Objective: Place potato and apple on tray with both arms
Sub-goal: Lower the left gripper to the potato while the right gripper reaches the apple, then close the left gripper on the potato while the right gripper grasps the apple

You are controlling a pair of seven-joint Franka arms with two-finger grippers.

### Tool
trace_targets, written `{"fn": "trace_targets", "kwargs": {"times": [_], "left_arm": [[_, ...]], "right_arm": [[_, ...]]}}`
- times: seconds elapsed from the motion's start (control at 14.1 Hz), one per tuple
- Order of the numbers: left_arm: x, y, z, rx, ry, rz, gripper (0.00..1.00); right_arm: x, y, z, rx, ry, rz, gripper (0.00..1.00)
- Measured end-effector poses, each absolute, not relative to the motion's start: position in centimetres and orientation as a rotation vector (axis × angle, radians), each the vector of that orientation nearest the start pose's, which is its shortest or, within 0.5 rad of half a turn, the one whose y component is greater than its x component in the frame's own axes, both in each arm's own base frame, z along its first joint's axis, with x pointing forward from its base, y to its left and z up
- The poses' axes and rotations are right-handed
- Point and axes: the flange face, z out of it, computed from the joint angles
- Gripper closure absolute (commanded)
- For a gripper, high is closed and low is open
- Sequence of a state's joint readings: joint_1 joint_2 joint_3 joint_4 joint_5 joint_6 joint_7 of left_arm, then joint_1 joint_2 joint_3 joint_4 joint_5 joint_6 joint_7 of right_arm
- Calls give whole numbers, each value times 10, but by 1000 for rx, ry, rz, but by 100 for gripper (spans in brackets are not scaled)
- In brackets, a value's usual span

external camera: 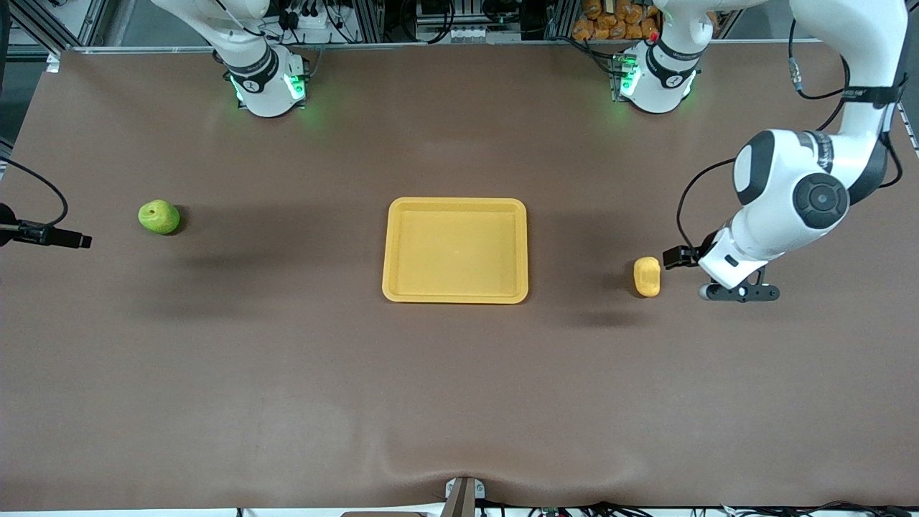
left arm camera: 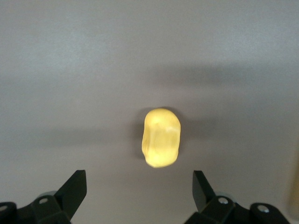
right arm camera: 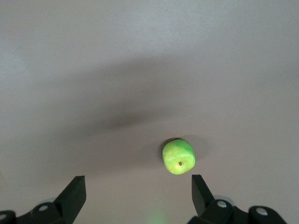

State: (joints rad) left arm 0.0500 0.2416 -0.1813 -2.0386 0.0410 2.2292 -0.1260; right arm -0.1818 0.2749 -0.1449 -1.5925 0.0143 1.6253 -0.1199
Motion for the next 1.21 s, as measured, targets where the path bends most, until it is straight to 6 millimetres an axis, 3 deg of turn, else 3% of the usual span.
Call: {"fn": "trace_targets", "kwargs": {"times": [0.5,0.78,1.21], "left_arm": [[573,-75,275,-3166,48,22,0],[569,-81,251,-3175,60,18,0],[567,-86,228,-3184,71,20,3]], "right_arm": [[574,-227,410,-3026,398,490,0],[566,-232,392,-3010,348,527,0],[539,-253,333,-3014,296,472,0]]}}
